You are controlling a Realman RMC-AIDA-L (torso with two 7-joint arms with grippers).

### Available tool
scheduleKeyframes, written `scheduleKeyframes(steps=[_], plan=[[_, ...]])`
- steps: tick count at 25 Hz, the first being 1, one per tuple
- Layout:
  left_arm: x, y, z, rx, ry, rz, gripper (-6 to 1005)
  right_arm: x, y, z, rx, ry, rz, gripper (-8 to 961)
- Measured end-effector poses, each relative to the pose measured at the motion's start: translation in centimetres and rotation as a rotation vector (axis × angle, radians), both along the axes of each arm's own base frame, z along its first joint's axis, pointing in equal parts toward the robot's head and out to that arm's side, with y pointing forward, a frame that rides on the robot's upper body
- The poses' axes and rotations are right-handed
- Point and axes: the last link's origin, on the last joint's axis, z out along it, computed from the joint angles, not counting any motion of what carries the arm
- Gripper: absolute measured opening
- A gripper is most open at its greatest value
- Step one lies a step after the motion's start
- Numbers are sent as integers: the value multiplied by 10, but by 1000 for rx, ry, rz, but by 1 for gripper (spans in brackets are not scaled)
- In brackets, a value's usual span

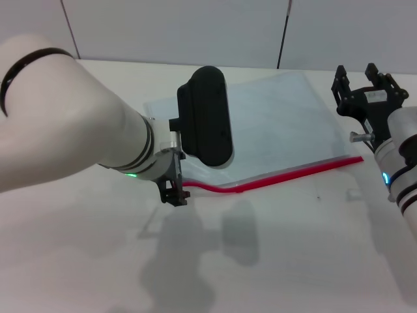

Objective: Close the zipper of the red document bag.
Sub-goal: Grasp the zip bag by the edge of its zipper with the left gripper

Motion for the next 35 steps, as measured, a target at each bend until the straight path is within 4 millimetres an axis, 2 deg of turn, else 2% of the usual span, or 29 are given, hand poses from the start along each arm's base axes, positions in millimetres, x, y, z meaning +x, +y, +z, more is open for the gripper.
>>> scheduleKeyframes(steps=[18,28,35], plan=[[-10,17,-10,28,-2,-5,693,-2,1,0,-1,1,4,541],[-19,20,-20,27,-2,-27,686,-1,1,-1,-4,0,3,541],[-16,22,-22,36,-19,-47,681,-3,3,-2,-13,-4,4,541]])
